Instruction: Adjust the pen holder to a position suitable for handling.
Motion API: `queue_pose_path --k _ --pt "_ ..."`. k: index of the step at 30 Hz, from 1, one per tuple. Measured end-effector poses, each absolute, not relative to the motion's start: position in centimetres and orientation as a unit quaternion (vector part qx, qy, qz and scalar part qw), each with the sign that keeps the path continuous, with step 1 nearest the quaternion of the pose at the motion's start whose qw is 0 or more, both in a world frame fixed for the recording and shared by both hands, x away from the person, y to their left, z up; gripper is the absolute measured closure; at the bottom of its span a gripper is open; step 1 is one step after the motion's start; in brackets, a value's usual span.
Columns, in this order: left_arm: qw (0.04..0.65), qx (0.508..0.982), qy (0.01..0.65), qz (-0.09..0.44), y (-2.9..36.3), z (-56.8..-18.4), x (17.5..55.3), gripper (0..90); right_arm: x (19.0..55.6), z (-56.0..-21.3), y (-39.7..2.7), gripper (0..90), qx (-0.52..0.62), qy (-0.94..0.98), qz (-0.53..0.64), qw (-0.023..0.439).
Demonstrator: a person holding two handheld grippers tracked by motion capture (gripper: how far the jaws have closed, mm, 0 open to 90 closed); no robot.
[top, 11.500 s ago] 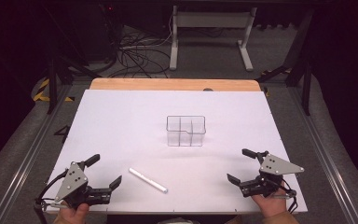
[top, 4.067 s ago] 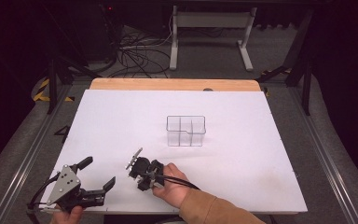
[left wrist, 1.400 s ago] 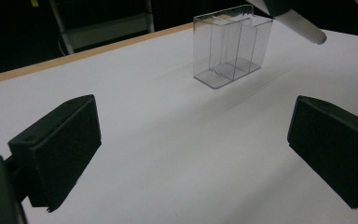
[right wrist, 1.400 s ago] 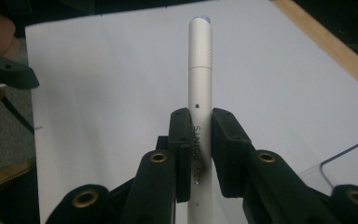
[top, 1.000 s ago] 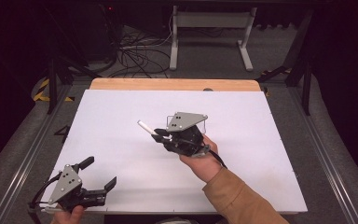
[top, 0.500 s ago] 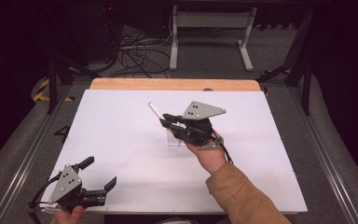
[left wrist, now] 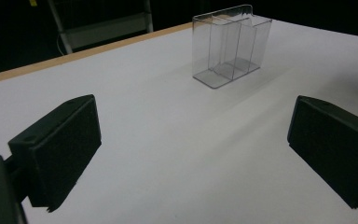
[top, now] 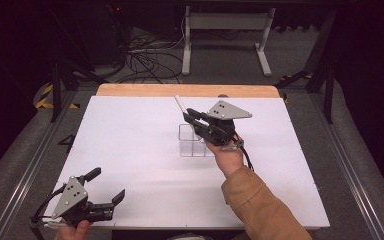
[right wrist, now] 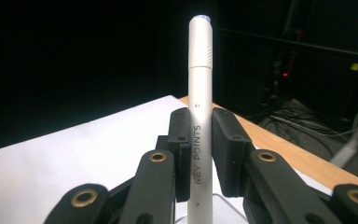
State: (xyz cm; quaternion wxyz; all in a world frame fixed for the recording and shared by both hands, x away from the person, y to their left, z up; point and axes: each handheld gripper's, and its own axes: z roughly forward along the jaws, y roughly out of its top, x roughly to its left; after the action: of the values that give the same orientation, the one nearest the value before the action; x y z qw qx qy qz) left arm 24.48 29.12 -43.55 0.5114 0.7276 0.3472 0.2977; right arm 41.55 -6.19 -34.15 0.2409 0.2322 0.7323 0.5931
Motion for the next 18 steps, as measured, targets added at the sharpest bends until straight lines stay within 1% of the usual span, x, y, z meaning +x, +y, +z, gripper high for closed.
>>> queue_pose_path --k 4,11,15,18 --pt "0.516 0.724 0.353 0.293 29.1 -43.6 24.5 3.5 41.9 -34.8 -6.0 78.3 0.249 0.717 0.586 0.284" --pt "0.516 0.725 0.352 0.289 28.9 -43.6 24.7 3.5 42.7 -35.4 -6.0 78.3 0.266 0.712 0.584 0.285" --pt "0.517 0.726 0.347 0.292 28.9 -43.5 24.8 3.5 42.9 -35.7 -5.9 78.3 0.283 0.703 0.573 0.312" --pt "0.517 0.727 0.346 0.291 28.9 -43.5 24.9 3.5 43.1 -35.8 -5.9 78.3 0.291 0.701 0.571 0.314"
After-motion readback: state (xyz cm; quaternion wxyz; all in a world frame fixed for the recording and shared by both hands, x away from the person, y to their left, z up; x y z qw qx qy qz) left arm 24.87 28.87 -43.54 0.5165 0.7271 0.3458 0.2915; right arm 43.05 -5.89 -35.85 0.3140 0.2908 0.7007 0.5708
